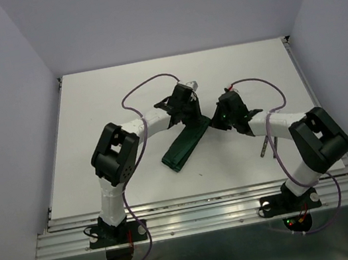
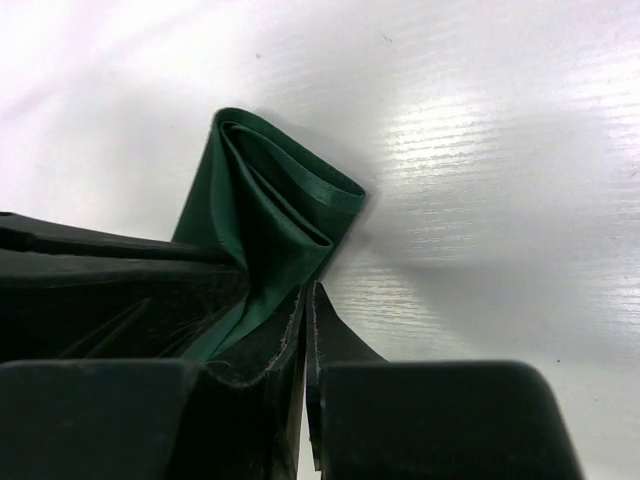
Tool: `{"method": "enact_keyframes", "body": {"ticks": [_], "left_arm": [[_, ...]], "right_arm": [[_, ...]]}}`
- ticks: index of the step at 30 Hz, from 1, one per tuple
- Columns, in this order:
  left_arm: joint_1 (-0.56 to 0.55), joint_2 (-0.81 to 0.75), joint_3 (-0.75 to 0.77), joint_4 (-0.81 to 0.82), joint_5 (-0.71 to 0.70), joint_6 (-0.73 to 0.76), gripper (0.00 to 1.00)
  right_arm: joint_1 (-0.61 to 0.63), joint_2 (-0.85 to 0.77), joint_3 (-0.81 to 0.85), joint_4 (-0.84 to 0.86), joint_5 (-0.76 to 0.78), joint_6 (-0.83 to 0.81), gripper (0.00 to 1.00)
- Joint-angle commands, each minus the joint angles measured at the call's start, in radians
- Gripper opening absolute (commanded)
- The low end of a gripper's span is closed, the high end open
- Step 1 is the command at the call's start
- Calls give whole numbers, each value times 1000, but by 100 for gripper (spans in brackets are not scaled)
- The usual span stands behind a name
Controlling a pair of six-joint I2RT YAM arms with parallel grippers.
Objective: Fold the napkin into a case and place the utensils inside
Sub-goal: Smooth out the smaller rectangle-folded napkin at the center of the board.
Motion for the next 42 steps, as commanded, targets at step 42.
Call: {"method": "enact_keyframes", "body": {"ticks": [42], "left_arm": [[0,-249,-157,14,255,73,13]], "right_arm": [[-57,-48,96,-27,-30,-52,24]]}}
